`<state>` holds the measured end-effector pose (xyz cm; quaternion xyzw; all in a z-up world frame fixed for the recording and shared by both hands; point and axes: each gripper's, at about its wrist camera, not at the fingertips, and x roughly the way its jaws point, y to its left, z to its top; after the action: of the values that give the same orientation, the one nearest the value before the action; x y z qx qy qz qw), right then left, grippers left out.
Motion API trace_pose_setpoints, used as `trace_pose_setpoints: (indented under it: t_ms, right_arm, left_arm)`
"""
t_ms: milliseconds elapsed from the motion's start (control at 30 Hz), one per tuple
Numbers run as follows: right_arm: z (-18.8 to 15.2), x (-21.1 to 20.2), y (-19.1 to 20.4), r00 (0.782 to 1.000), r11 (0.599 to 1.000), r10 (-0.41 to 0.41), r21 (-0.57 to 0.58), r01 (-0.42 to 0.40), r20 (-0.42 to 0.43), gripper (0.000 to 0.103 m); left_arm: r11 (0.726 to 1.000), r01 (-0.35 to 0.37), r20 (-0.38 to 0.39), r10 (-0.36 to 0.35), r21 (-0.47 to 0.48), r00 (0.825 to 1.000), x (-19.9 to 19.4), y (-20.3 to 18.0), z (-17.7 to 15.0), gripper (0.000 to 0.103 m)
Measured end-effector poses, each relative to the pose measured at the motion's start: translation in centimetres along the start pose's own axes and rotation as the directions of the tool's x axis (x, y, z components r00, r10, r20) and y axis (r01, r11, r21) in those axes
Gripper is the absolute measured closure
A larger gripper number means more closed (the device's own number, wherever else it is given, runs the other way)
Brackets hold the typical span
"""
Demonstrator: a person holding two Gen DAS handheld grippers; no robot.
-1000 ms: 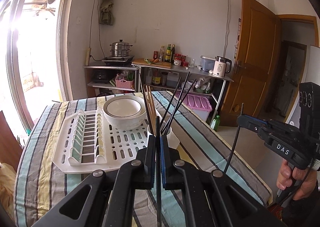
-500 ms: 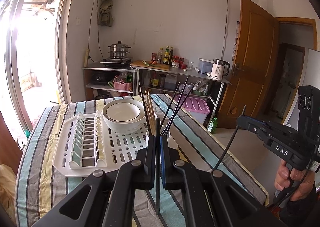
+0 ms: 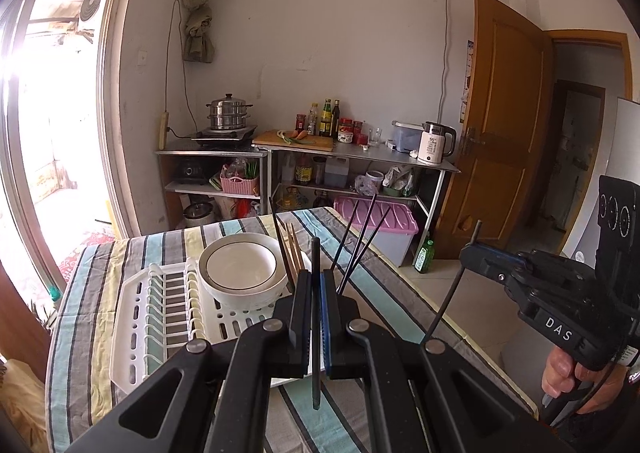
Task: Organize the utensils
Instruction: 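Lift both black chopsticks and carry them over the white cup, then open both tools to drop the black chopsticks into the white cup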
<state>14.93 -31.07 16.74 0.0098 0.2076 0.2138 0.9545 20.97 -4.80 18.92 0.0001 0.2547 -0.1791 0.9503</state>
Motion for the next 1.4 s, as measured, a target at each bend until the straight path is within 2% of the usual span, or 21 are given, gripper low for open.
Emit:
trace_pose_setpoints:
  t_ms: [400, 700, 1000, 1400]
  right_arm:
    - [4.0, 2.3, 0.4, 0.999, 1.000, 0.009, -0.001, -0.009, 0.045, 0.099]
    - [5.8, 4.6, -0.3, 0.998, 1.000, 0.015, 0.024, -0.016, 0.060, 0.099]
    - [6.3, 6.9, -0.9, 0.998, 0.999, 0.027, 0.041, -0.029, 0.052, 0.099]
    - [3.9, 10.6, -2.6, 0.999, 0.996, 0.024, 0.089, -0.022, -0.030, 0.099]
  left_arm:
    - [1.000, 0.025, 0.023, -0.025, 0.000, 0.999, 2.1, 0.5, 5.4, 0.099]
    - [0.999, 0.033, 0.035, -0.033, 0.001, 0.999, 4.4, 1.2, 7.9, 0.099]
    - [0.999, 0.042, -0.004, -0.042, -0.017, 0.999, 8.0, 2.1, 8.0, 0.099]
    - [0.998, 0.035, -0.082, -0.040, -0.058, 0.996, 12.3, 3.9, 5.5, 0.099]
